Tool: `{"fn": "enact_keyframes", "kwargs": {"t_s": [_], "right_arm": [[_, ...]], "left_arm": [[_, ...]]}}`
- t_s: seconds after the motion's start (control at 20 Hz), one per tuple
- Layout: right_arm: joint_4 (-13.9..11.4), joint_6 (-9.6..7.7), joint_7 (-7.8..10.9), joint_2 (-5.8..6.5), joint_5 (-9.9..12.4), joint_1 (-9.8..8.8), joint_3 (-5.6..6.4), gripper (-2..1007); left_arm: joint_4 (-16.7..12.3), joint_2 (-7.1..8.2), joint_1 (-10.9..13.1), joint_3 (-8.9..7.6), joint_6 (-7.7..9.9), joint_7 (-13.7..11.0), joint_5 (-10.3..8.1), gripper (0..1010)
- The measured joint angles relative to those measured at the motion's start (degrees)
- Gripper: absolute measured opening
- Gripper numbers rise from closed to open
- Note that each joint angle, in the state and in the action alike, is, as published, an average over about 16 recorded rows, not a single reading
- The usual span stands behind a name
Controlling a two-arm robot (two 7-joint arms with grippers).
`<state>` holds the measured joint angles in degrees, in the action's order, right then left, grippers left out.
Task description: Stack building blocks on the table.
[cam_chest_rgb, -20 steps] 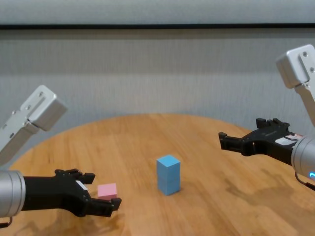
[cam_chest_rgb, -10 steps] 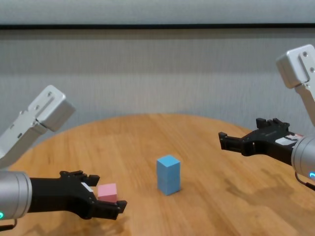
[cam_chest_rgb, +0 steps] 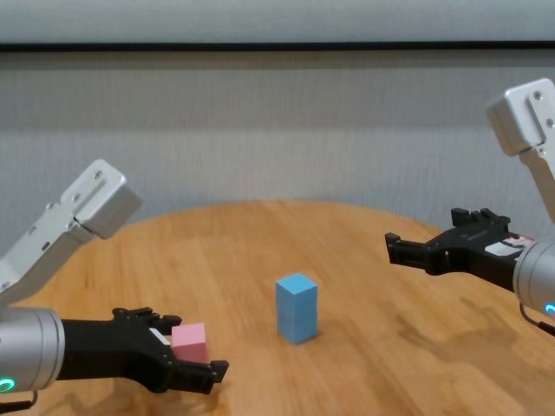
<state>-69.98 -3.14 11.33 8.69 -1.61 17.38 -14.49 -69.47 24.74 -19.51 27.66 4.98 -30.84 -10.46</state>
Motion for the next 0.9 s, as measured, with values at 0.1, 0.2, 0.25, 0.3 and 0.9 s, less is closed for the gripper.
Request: {"fn": "enact_keyframes", "kwargs": {"t_s": [0.1,0.2,0.25,0.3,0.9], "right_arm": [[0.00,0.00,0.00,0.00,0.00,0.00,0.00,1005],[0.00,0.00,0.00,0.00,0.00,0.00,0.00,1005],[0.00,0.00,0.00,0.00,0.00,0.00,0.00,1005],[0.00,0.00,0.00,0.00,0.00,0.00,0.00,1005],[0.00,0.00,0.00,0.00,0.00,0.00,0.00,1005]], "left_arm": [[0.40,-0.13,-0.18,0.04,-0.12,-0.09,0.01,1002],[0.72,-0.24,-0.33,0.06,-0.23,-0.15,0.01,1002],[0.86,-0.28,-0.39,0.06,-0.28,-0.18,0.00,1002],[0.99,-0.33,-0.45,0.05,-0.33,-0.20,-0.02,1002],[1.88,-0.69,-0.91,-0.02,-0.53,-0.62,-0.41,924]]}}
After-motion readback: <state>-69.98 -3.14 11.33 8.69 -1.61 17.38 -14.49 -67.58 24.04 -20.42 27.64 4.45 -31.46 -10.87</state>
